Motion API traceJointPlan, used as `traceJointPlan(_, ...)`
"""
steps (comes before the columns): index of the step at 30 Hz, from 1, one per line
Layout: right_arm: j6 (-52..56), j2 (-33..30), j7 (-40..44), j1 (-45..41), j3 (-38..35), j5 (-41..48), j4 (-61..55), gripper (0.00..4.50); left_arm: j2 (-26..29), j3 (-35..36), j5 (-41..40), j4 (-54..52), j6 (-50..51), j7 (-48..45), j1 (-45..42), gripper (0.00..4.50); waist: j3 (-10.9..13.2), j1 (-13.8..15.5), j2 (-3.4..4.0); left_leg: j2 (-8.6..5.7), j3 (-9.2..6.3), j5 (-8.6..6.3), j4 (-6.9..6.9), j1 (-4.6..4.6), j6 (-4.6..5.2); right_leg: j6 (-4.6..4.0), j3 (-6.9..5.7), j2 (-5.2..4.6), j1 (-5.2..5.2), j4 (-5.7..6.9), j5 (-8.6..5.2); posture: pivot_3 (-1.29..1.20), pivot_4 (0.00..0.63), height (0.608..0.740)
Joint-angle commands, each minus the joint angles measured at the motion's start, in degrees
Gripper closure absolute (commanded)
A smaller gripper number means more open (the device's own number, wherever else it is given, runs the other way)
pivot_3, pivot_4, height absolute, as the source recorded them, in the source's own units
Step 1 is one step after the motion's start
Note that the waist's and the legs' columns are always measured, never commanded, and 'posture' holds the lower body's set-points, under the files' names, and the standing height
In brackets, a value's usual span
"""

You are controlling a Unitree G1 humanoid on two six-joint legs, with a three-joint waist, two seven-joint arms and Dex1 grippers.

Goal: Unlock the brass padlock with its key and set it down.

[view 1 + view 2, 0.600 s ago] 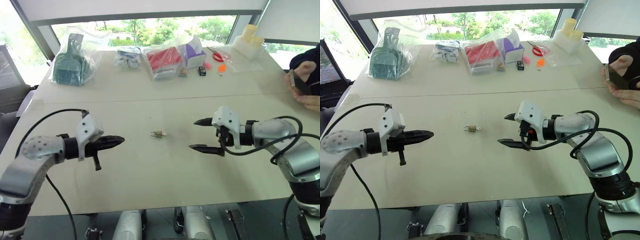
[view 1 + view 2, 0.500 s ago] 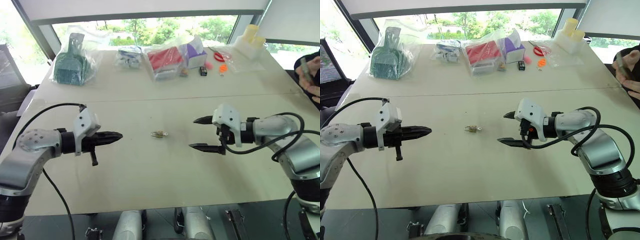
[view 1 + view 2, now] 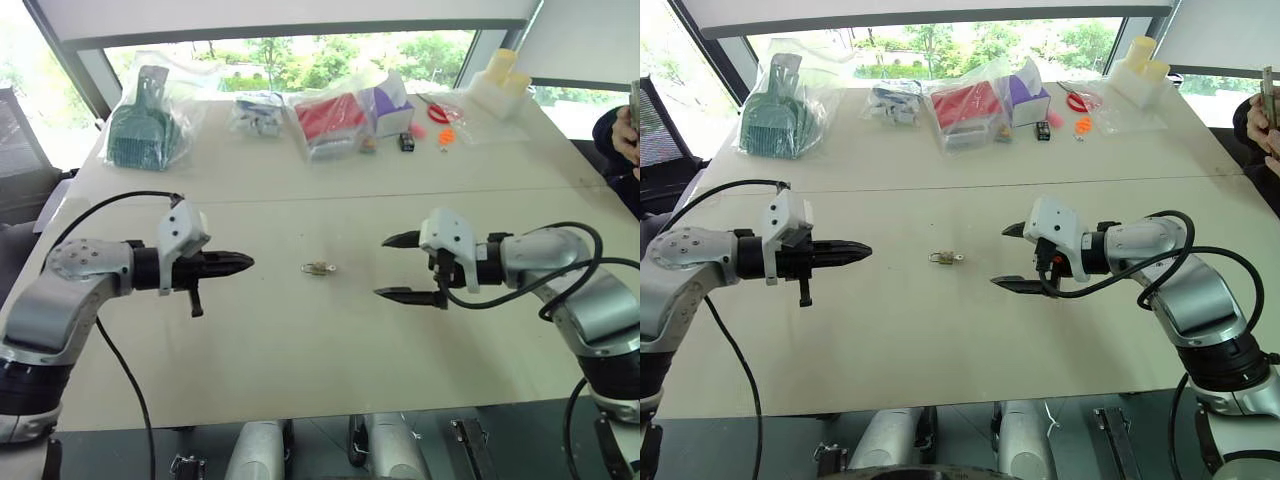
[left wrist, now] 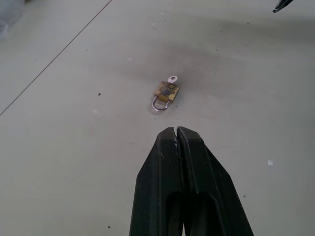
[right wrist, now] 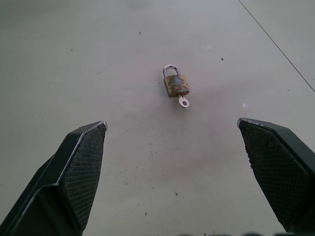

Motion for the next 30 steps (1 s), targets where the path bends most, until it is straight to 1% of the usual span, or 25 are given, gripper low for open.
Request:
traceJointPlan(1, -1.38, 0.15, -0.4, -1.1, -0.44, -0.38, -0.24, 0.08, 0.34, -0.55, -0.61, -0.28, -0.38, -1.65, -1.44, 4.5, 0.0, 0.02, 0.0, 0.0, 0.0, 0.0, 0.0, 0.0, 0.0, 0.0, 0.0, 0.0, 0.0, 0.0, 0.0, 0.0, 0.15, 0.74)
traceJointPlan(7, -2.37, 0.01, -0.52, -1.4, -0.45, -0.84, 0.33, 0.08, -1.08, -5.06, 4.97, 5.07, -6.58, -3.01, -4.09, 4.5, 0.0, 0.03, 0.0, -0.01, 0.0, 0.0, 0.0, 0.0, 0.0, 0.0, 0.0, 0.0, 0.01, 0.0, 0.0, 0.0, 0.15, 0.74)
traceJointPlan(11, -2.69, 0.2, -0.99, -1.51, -0.56, -1.06, 0.33, 0.08, -3.92, -8.37, 7.67, 10.49, -10.63, -4.82, -7.78, 4.5, 0.0, 0.14, -0.01, -0.03, 0.01, 0.0, 0.02, 0.0, 0.0, 0.0, 0.0, 0.0, 0.02, 0.01, 0.01, 0.0, 0.15, 0.74)
traceJointPlan(14, -3.13, 0.4, -1.55, -1.54, -0.71, -1.45, 0.31, 0.0, -6.58, -11.38, 9.31, 15.83, -13.29, -7.68, -11.96, 3.72, 0.0, 0.07, -0.02, -0.04, 0.02, 0.0, 0.03, -0.01, 0.0, 0.02, 0.0, 0.0, 0.02, 0.01, 0.02, 0.0, 0.15, 0.74)
traceJointPlan(17, -3.4, 0.35, -2.05, -1.25, -0.86, -1.96, 0.22, 0.0, -9.6, -14.05, 11.46, 22.02, -16.76, -10.2, -16.39, 2.35, -0.01, 0.13, -0.02, -0.05, 0.03, 0.01, 0.04, 0.0, 0.01, 0.04, 0.0, 0.01, 0.02, 0.04, 0.03, 0.0, 0.15, 0.74)
traceJointPlan(19, -3.06, 0.41, -2.68, -0.91, -1.25, -1.84, -0.46, 0.0, -12.23, -15.88, 13.18, 27.34, -19.42, -11.86, -19.51, 1.62, -0.01, 0.08, -0.02, -0.06, 0.03, 0.01, 0.05, -0.01, 0.01, 0.06, 0.0, 0.01, 0.02, 0.04, 0.04, 0.0, 0.15, 0.74)
traceJointPlan(20, -2.83, 0.37, -3.17, -0.52, -1.56, -1.81, -1.03, 0.0, -13.86, -17.06, 14.72, 30.87, -21.85, -12.42, -21.05, 1.18, -0.01, 0.07, -0.03, -0.06, 0.04, 0.01, 0.06, 0.0, 0.01, 0.09, 0.0, 0.01, 0.03, 0.05, 0.06, 0.0, 0.15, 0.74)
traceJointPlan(23, -2.37, 0.28, -4.5, 0.57, -2.21, -1.82, -2.28, 0.0, -16.95, -18.84, 17.84, 38.3, -27.52, -13.63, -23.4, 0.03, -0.02, 0.06, -0.04, -0.08, 0.04, 0.01, 0.07, -0.01, 0.01, 0.14, 0.0, 0.01, 0.03, 0.05, 0.09, 0.0, 0.15, 0.74)
traceJointPlan(25, -2.01, 0.18, -5.18, 1.2, -2.55, -1.65, -2.99, 0.0, -18.44, -19.06, 18.75, 41.76, -30.01, -14.38, -24.25, 0.03, -0.02, -0.04, -0.05, -0.07, 0.04, 0.01, 0.07, 0.0, 0.01, 0.16, 0.0, 0.01, 0.03, 0.05, 0.1, 0.0, 0.15, 0.74)
traceJointPlan(30, -0.81, -0.01, -6.9, 2.85, -3.48, -1.27, -5.12, 0.0, -23.6, -20.26, 22.4, 54.51, -36.91, -14.57, -28.46, 0.03, -0.02, 0.14, -0.06, -0.07, 0.03, 0.01, 0.1, -0.01, 0.02, 0.15, -0.01, 0.02, 0.03, 0.08, 0.1, 0.0, 0.15, 0.74)
